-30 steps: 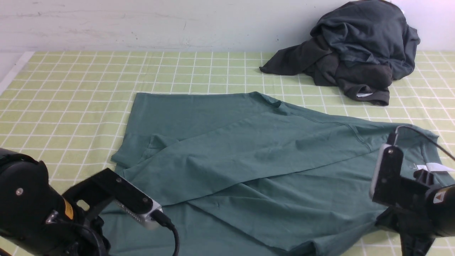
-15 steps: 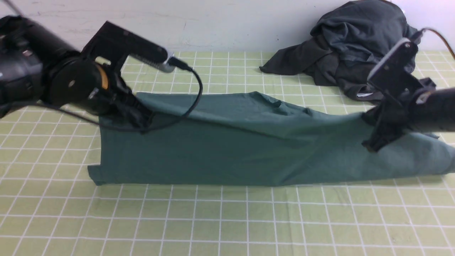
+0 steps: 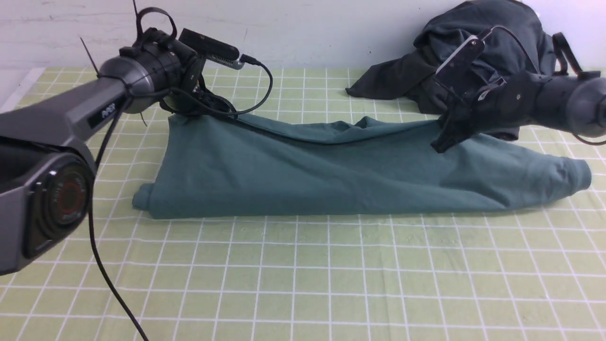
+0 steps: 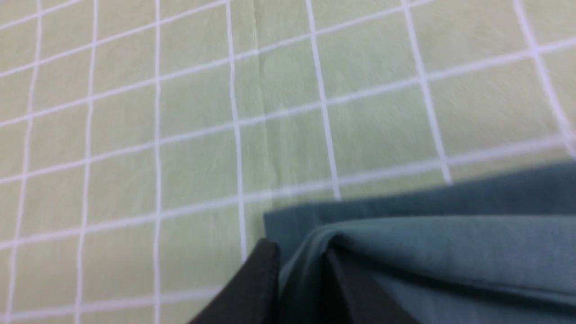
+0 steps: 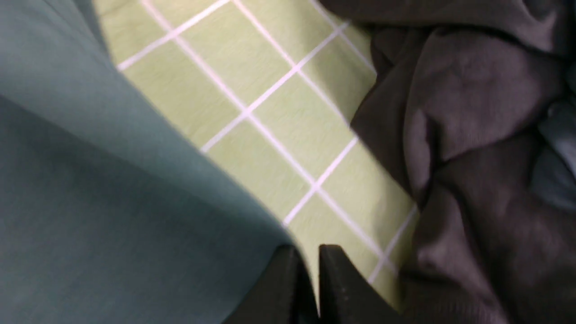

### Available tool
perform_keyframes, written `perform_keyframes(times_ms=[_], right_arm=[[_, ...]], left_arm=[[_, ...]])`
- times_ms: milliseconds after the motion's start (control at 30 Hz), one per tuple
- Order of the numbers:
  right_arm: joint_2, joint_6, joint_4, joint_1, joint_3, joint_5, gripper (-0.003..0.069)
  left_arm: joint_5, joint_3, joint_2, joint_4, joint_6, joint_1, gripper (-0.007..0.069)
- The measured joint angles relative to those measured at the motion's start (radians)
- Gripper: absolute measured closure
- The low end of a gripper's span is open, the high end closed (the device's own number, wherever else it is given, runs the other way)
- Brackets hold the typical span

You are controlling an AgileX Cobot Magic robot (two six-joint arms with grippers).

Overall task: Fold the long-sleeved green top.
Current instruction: Use both arms to drag the lower edge of the fabric forward and fold it over the upper edge

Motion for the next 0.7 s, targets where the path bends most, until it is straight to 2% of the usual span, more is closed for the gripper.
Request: perform_keyframes(times_ms=[33,67,167,233,300,333,433,500,600,700], right_arm=[[0.008,0.026,-0.002,-0.005,-0.024,0.0,0.05],[0.008,0.036,-0.002,-0.008,-0.029,0.0,0.0485],[-0.01,0.146,-0.003,-0.037,-0.066,0.026,0.0374],[-0.039,0.214,-0.015,-0.061,-0.07,0.089,0.0343],[-0.056,0.249,-0.027,-0.074,-0.072,0.132,0.0337],[-0.082,0.305,-0.039,-0.09,-0.073,0.201,0.0338],[-0.134,0.393,-0.025,-0.109,-0.075,0.383,0.0397],[-0.141,0.385,0.042,-0.105,-0.075,0.472,0.0482],[-0.124,0.294,0.193,-0.07,-0.075,0.512,0.0618],[-0.08,0.135,0.365,-0.004,-0.075,0.477,0.0661]], left_arm=[[0.039,-0.096,0.053,0.001,0.0,0.007,0.0405],[0.045,-0.106,0.063,0.002,0.0,0.006,0.0391],[0.14,-0.236,0.097,0.019,-0.001,0.023,0.0293],[0.199,-0.285,0.086,0.021,0.005,0.033,0.0277],[0.237,-0.304,0.073,0.021,0.021,0.035,0.0279],[0.302,-0.327,0.045,0.018,0.058,0.039,0.0288],[0.463,-0.356,-0.032,-0.063,0.199,0.041,0.0368],[0.543,-0.36,-0.087,-0.188,0.312,0.041,0.0444],[0.571,-0.356,-0.144,-0.404,0.421,0.041,0.0555],[0.574,-0.312,-0.182,-0.563,0.455,0.03,0.0613]])
